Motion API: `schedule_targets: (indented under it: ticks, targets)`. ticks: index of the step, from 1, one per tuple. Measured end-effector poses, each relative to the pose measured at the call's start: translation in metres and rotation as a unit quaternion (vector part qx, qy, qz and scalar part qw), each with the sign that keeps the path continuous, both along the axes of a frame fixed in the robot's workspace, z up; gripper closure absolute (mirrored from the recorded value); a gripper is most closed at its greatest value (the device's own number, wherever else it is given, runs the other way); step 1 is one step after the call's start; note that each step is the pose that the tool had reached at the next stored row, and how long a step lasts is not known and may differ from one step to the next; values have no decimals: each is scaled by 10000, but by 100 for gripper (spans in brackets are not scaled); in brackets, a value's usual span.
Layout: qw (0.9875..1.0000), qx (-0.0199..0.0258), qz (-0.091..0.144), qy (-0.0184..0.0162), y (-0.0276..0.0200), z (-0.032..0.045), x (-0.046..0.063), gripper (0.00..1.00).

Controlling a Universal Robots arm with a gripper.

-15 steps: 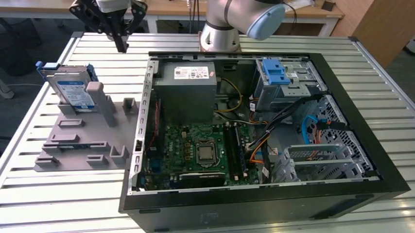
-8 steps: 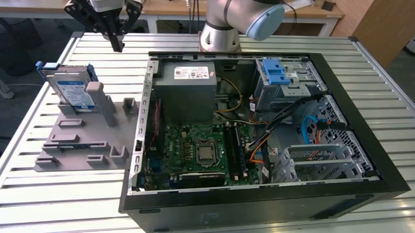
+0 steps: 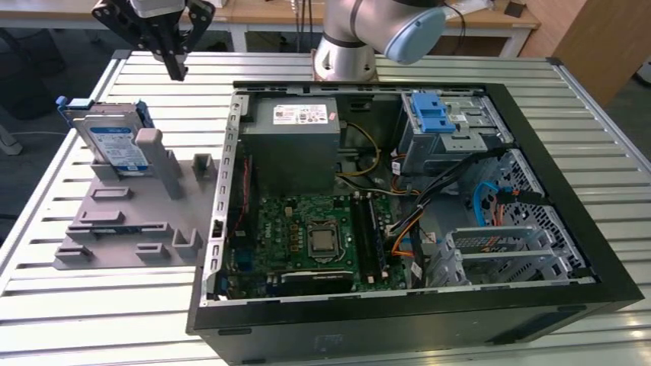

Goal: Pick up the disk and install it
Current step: 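Reach for the disk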

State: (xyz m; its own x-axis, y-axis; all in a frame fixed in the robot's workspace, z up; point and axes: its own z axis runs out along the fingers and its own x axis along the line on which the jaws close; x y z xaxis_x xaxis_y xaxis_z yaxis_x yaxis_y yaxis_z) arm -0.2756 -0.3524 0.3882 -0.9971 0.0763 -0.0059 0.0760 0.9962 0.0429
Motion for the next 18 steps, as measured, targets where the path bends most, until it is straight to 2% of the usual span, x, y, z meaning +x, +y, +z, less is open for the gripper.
schedule_targets:
  ticks: [18]
  targets:
    - [10000,0,1,17,69,-11,-220,89]
